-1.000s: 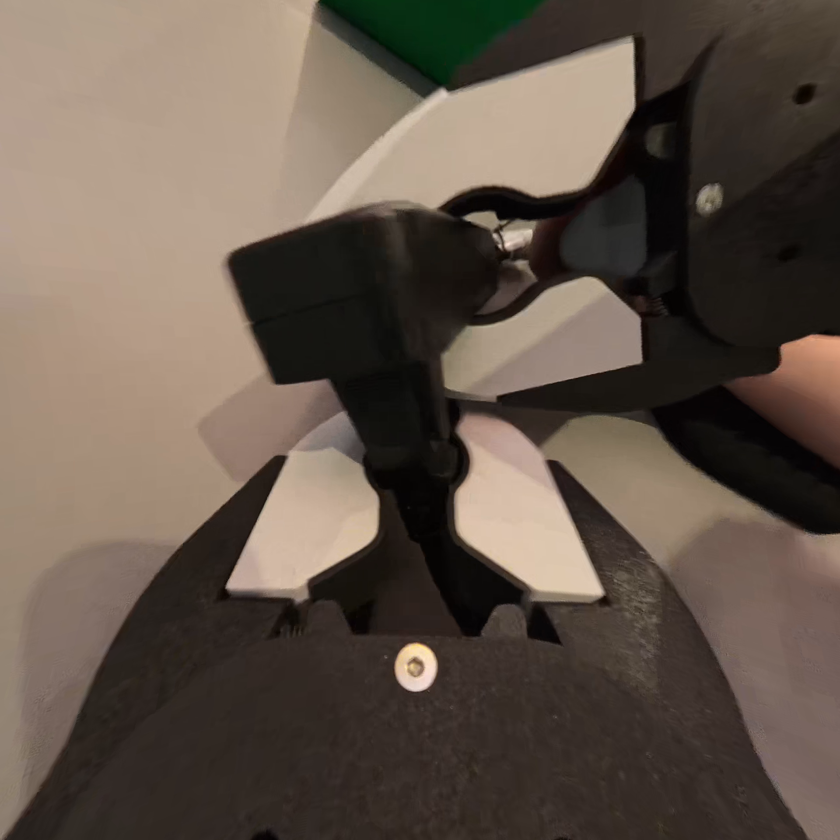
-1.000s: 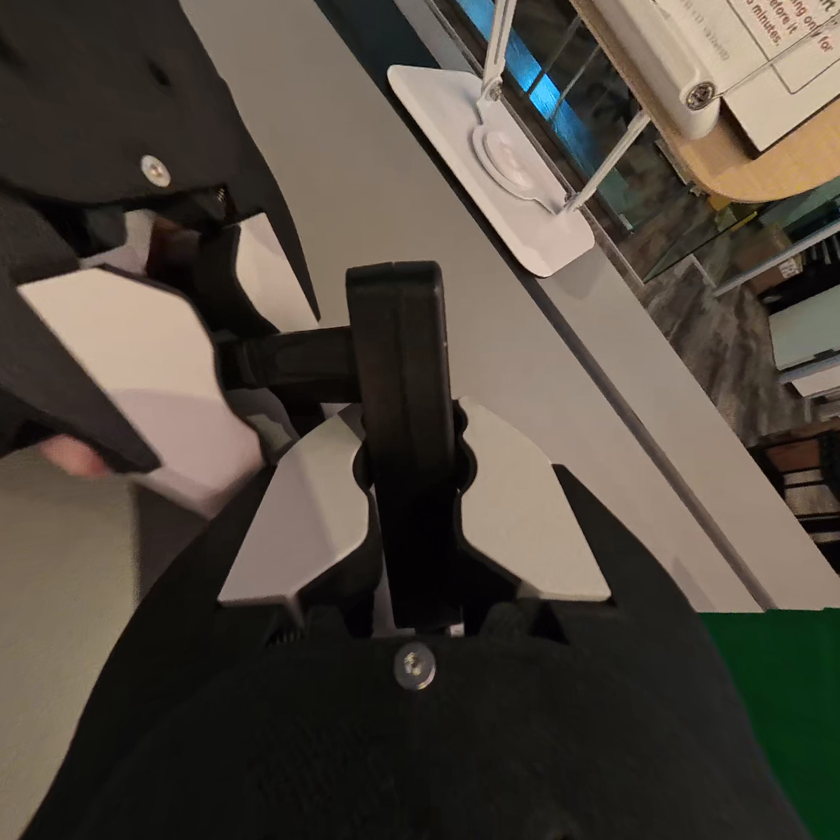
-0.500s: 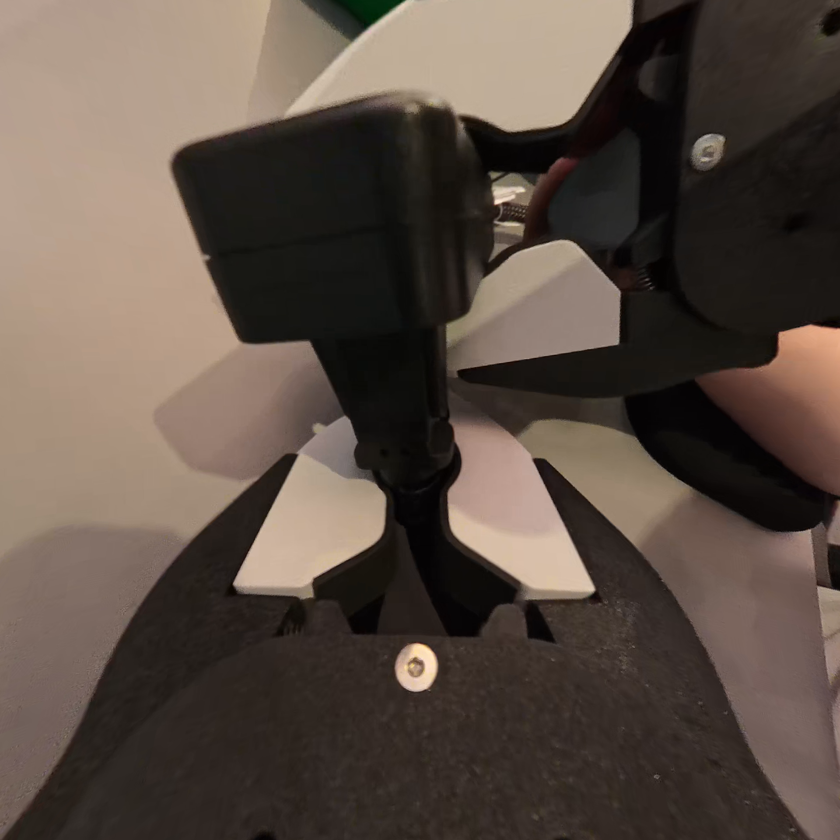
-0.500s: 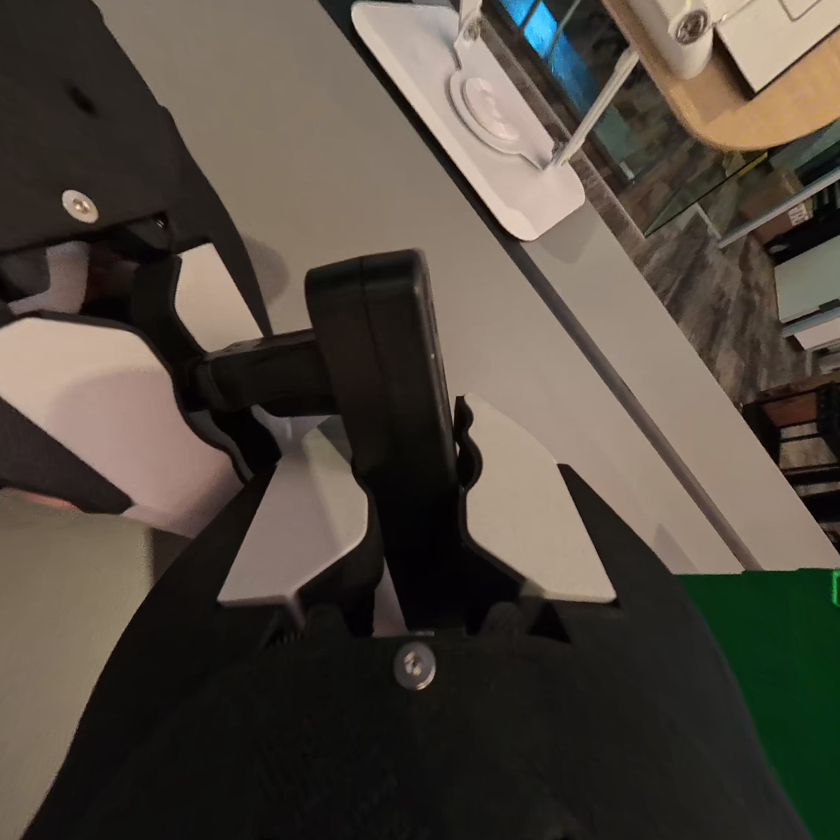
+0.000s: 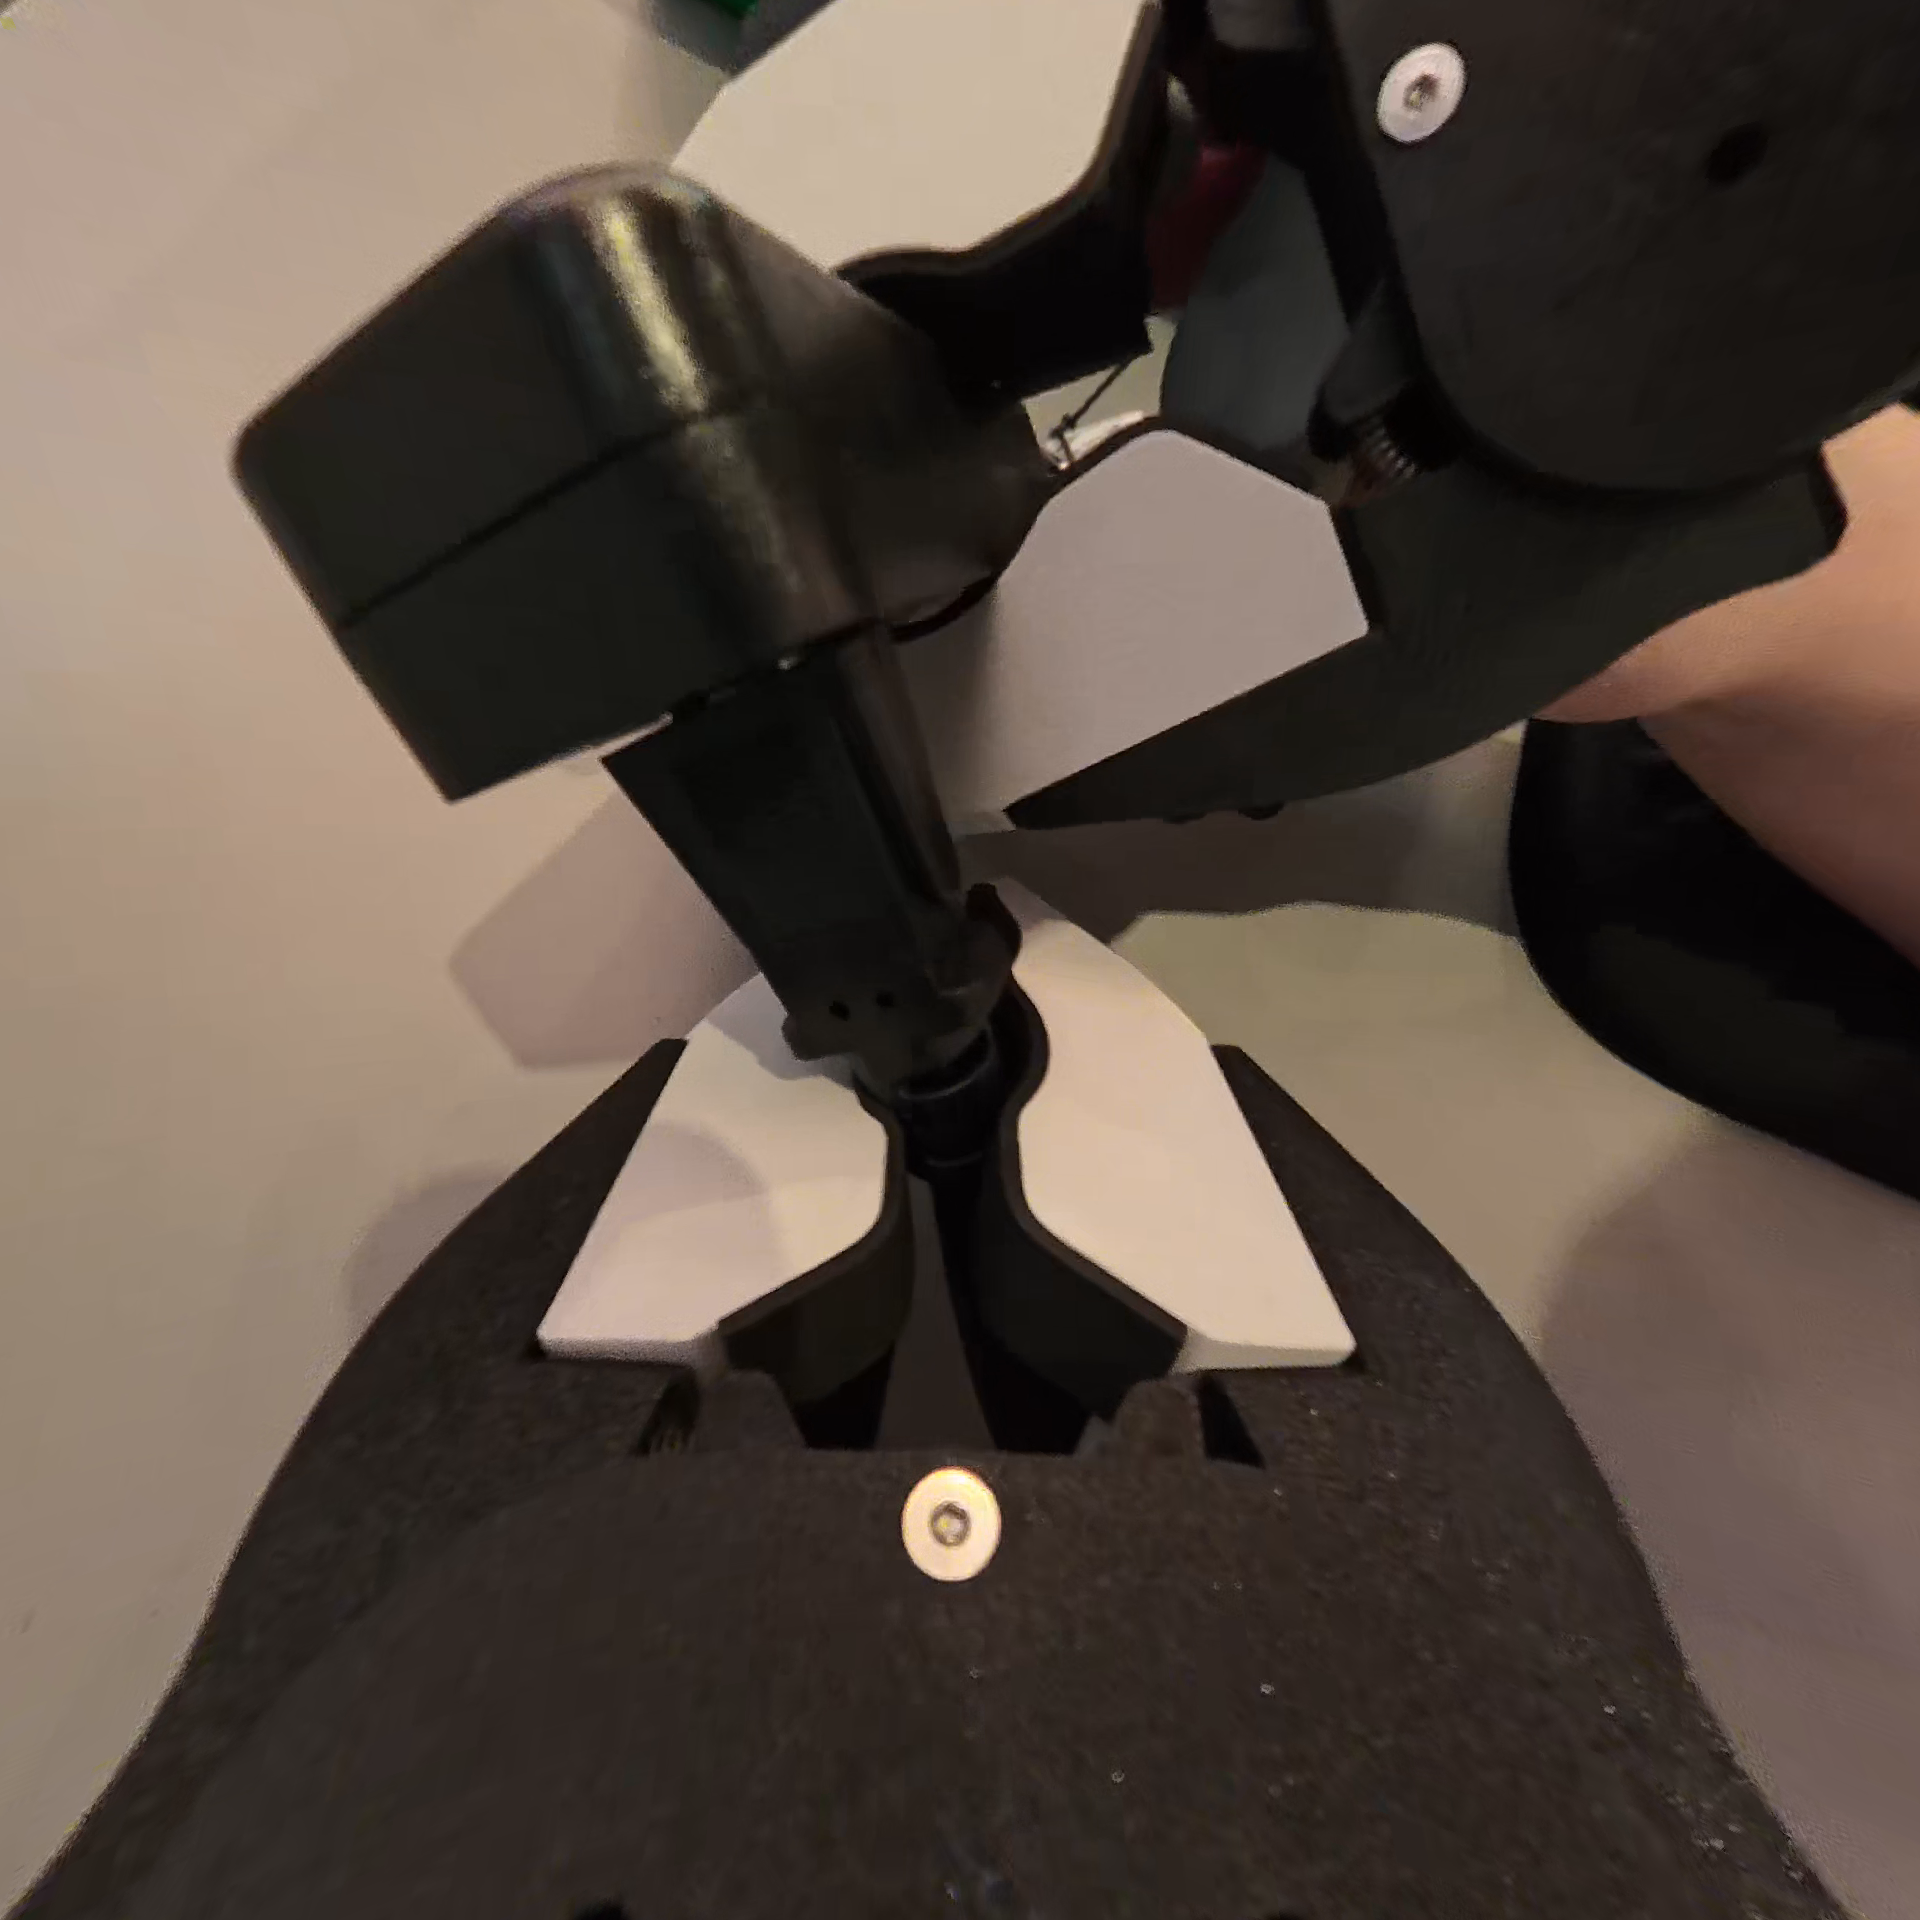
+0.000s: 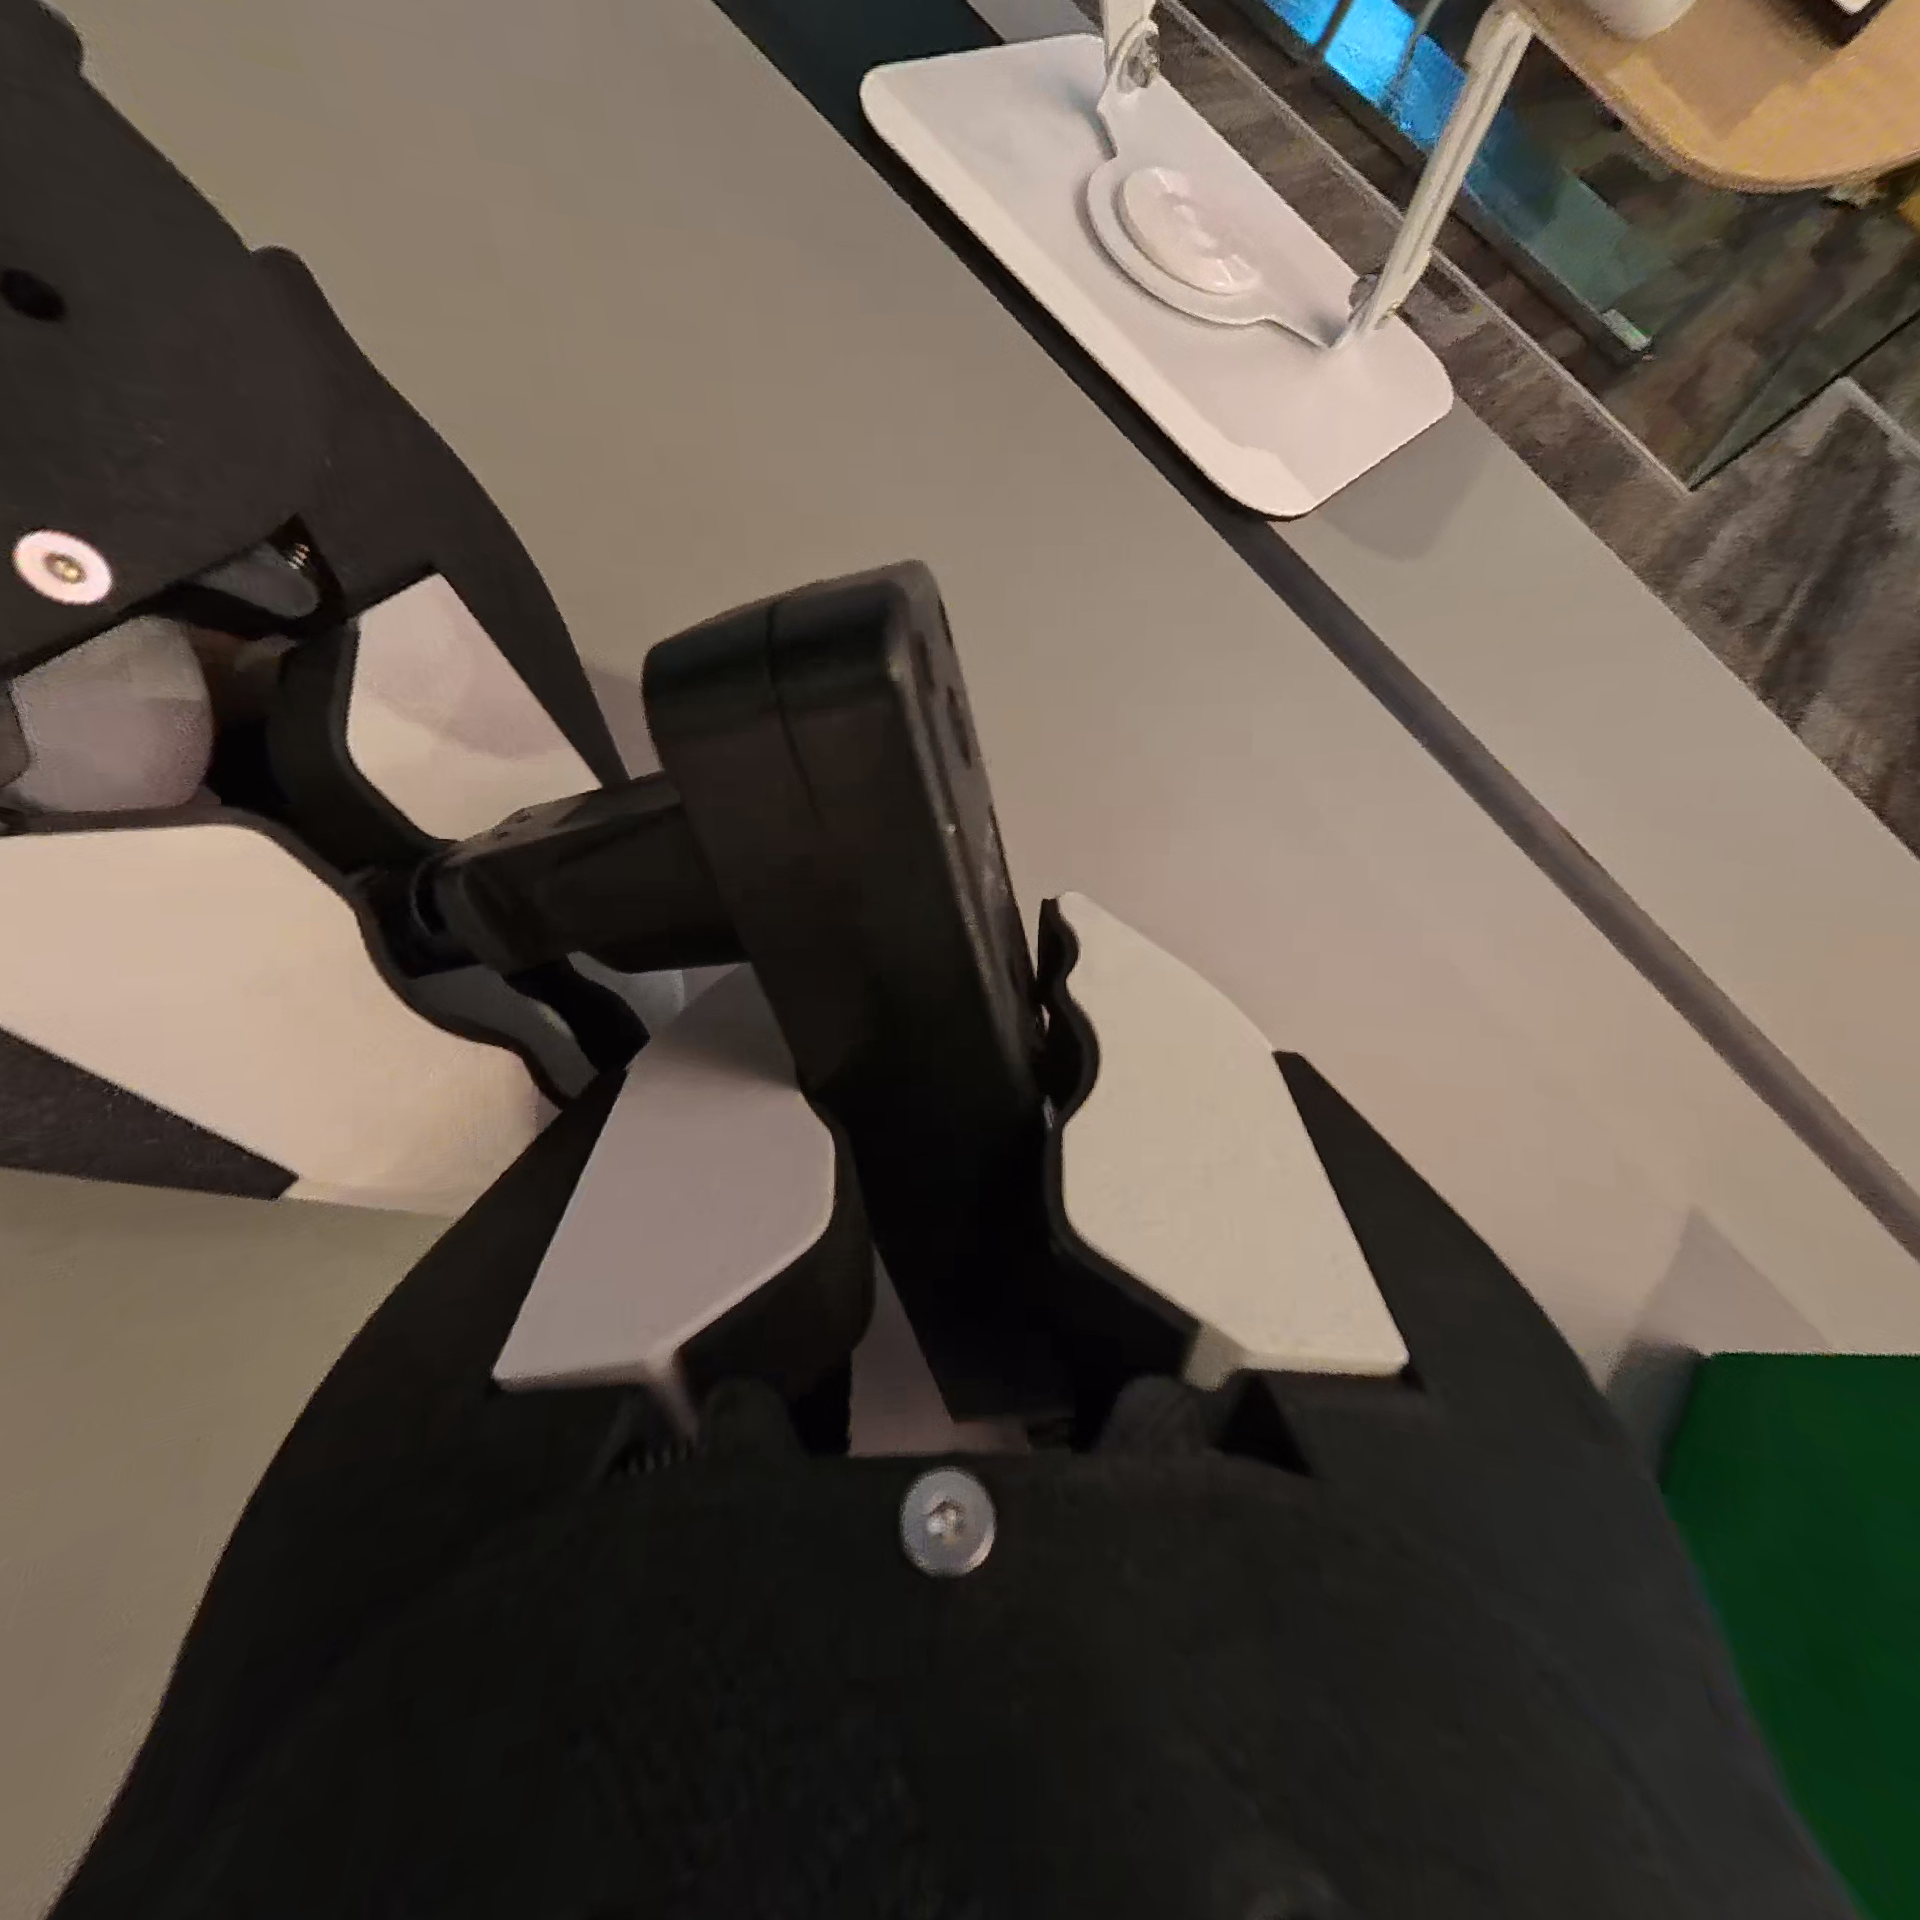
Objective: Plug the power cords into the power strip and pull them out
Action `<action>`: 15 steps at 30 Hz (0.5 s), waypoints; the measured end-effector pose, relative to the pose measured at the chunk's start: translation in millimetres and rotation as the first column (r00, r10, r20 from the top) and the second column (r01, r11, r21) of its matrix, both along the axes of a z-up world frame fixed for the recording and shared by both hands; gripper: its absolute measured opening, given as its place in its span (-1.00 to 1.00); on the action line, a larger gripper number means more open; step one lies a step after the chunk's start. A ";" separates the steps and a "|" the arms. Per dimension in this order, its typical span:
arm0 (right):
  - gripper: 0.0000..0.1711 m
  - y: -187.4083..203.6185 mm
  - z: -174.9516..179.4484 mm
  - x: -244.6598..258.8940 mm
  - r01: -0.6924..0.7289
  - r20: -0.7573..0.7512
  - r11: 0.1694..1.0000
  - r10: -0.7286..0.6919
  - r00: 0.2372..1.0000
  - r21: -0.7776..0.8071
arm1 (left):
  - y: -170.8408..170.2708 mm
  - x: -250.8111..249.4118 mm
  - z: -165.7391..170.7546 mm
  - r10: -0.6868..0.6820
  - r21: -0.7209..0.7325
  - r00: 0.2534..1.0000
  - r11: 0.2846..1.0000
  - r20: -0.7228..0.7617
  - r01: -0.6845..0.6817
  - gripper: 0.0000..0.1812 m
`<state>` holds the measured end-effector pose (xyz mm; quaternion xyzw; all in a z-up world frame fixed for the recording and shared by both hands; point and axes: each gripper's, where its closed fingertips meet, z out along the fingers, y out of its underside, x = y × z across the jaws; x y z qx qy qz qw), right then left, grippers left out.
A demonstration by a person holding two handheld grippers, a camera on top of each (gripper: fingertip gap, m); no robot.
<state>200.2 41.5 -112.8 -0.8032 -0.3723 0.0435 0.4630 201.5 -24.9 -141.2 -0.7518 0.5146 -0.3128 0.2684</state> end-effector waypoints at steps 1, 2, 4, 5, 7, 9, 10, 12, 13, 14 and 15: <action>-0.61 -0.4 0.0 -1.4 -0.008 -0.019 1.000 0.008 1.000 -0.009 | -0.1 -0.3 1.3 -0.007 0.011 1.000 1.000 0.005 0.007 -0.90; -0.61 -0.8 0.9 -3.0 -0.021 -0.028 1.000 0.021 0.999 -0.009 | -0.9 -1.4 2.3 -0.025 0.026 1.000 0.999 0.003 0.025 -0.90; -0.61 0.4 10.3 -5.1 -0.049 0.020 0.996 0.048 0.999 0.078 | -4.4 0.7 11.9 -0.049 -0.016 0.995 0.999 0.092 0.051 -0.90; -0.61 2.1 16.8 -4.7 -0.035 0.047 0.991 0.030 0.998 0.126 | -5.9 2.5 21.2 -0.034 -0.093 0.982 0.994 0.186 0.052 -0.90; -0.63 7.5 28.2 1.4 0.010 0.129 0.970 -0.043 0.991 0.244 | -8.4 2.5 43.4 0.036 -0.329 0.927 0.939 0.373 0.096 -0.61; -0.63 8.2 32.4 2.9 0.007 0.172 0.957 -0.059 0.983 0.291 | -4.3 -2.0 47.9 0.071 -0.409 0.901 0.904 0.429 0.123 -0.68; -0.63 7.4 32.8 0.7 0.002 0.160 0.958 -0.050 0.986 0.288 | -1.7 -2.4 49.0 0.069 -0.378 0.893 0.918 0.445 0.117 -0.71; -0.63 6.8 32.1 -0.9 -0.013 0.157 0.959 -0.033 0.987 0.284 | -0.4 -1.8 48.1 0.025 -0.266 0.909 0.959 0.417 0.096 -0.79; -0.63 6.5 31.5 -1.1 -0.024 0.157 0.959 -0.022 0.987 0.283 | 1.9 -1.9 46.6 0.012 -0.198 0.924 0.978 0.381 0.069 -0.78; -0.63 6.1 30.8 -1.2 -0.033 0.155 0.959 -0.012 0.988 0.282 | 3.0 -2.5 44.4 -0.004 -0.137 0.941 0.989 0.337 0.053 -0.77; -0.63 5.2 29.6 -1.7 -0.046 0.160 0.959 0.001 0.987 0.278 | 2.6 -3.7 41.4 -0.022 -0.095 0.957 0.994 0.288 0.051 -0.76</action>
